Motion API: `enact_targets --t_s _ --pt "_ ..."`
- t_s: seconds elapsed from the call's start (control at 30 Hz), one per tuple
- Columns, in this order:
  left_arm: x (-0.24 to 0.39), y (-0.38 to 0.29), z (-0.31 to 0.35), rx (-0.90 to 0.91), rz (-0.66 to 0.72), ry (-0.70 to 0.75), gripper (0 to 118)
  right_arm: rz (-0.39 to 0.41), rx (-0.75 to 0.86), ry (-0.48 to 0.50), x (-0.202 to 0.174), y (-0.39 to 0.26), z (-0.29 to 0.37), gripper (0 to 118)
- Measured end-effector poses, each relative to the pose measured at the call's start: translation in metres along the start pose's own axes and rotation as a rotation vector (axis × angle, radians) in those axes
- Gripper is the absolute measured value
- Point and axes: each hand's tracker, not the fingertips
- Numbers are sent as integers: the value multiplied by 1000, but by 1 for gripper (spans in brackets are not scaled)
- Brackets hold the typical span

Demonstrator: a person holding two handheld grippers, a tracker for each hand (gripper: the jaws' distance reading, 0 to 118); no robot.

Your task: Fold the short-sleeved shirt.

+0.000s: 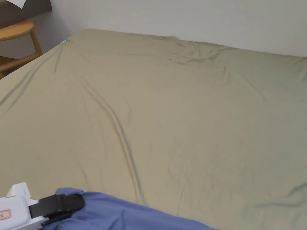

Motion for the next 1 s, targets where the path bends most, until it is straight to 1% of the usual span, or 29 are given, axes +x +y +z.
enact_targets --t_s 0.07,0.17,0.23,0.3,0.37,0.47,0.57,0.63,0.67,0.73,0.77,0.8,0.87,0.9,0.93,1.0 --pt "-3 10 17 18 -2 90 17 -9 -1 6 2 -3 -1 2" --pt "6 19 36 57 -44 217 17 -18 -10 16 6 -8 -4 2" --pt "24 18 42 66 -60 263 17 -22 -19 16 7 -9 -8 2" --pt "47 12 39 29 -66 286 17 -28 -23 17 7 -11 -10 2" --pt "95 -12 26 -28 -75 276 17 -41 -26 33 9 -12 -12 2" --pt "143 -32 -3 -119 -121 181 17 -52 -25 46 11 -14 -13 2" --pt "185 -63 -48 -233 -166 174 17 -67 -16 44 17 -18 -9 2" --pt "198 -78 -79 -322 -209 128 17 -94 -10 36 25 -21 -5 2" --pt "204 -89 -95 -364 -206 113 17 -106 -6 25 29 -23 -1 2" --pt "205 -104 -127 -420 -183 127 17 -123 -8 -5 37 -26 2 2" --pt "201 -107 -142 -438 -198 139 18 -127 -10 -22 40 -27 4 2" --pt "202 -114 -153 -446 -210 135 23 -129 -9 -32 41 -29 6 2" --pt "202 -127 -168 -459 -196 104 58 -141 -8 -48 47 -31 10 2" --pt "199 -130 -170 -487 -165 55 69 -149 -6 -53 49 -32 11 2" --pt "200 -132 -170 -520 -133 -9 71 -157 -4 -58 49 -32 14 2" --pt "203 -133 -164 -563 -87 -93 71 -166 -3 -63 50 -32 14 2"
